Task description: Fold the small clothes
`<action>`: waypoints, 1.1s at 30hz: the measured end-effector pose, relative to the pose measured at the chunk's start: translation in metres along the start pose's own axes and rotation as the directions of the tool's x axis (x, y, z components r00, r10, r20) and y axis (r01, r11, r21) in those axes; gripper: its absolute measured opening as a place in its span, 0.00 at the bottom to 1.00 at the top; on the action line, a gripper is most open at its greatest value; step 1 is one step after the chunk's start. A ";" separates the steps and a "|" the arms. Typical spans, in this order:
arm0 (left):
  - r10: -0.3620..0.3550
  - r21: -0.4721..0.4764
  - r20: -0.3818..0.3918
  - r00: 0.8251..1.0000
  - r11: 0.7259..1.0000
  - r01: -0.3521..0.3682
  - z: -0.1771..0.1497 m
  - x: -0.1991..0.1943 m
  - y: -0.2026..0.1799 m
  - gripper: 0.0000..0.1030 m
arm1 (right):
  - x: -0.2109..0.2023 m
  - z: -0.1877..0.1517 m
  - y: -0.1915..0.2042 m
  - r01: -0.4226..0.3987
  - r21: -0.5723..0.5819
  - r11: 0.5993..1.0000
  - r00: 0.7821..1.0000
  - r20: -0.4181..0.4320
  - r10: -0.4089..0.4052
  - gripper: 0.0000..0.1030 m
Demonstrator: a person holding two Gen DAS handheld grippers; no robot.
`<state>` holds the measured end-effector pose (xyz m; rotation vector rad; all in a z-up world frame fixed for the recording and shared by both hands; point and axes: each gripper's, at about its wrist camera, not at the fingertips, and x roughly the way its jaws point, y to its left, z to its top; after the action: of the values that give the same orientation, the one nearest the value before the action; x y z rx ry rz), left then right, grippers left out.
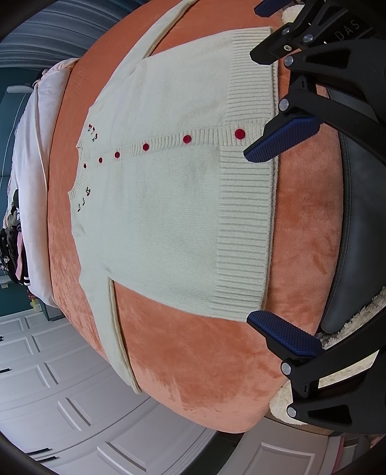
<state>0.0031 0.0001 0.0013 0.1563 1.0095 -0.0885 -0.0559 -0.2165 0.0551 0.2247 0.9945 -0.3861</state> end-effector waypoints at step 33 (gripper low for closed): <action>-0.164 -0.300 -0.034 0.986 0.943 0.147 0.042 0.063 0.074 0.95 | 0.116 0.112 -0.285 -0.183 0.622 0.761 0.982 0.155 0.109 0.95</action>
<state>0.0824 0.0658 -0.0230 -0.1978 1.0804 -0.0752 -0.0313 -0.5405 0.0133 0.8876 0.6980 -0.5791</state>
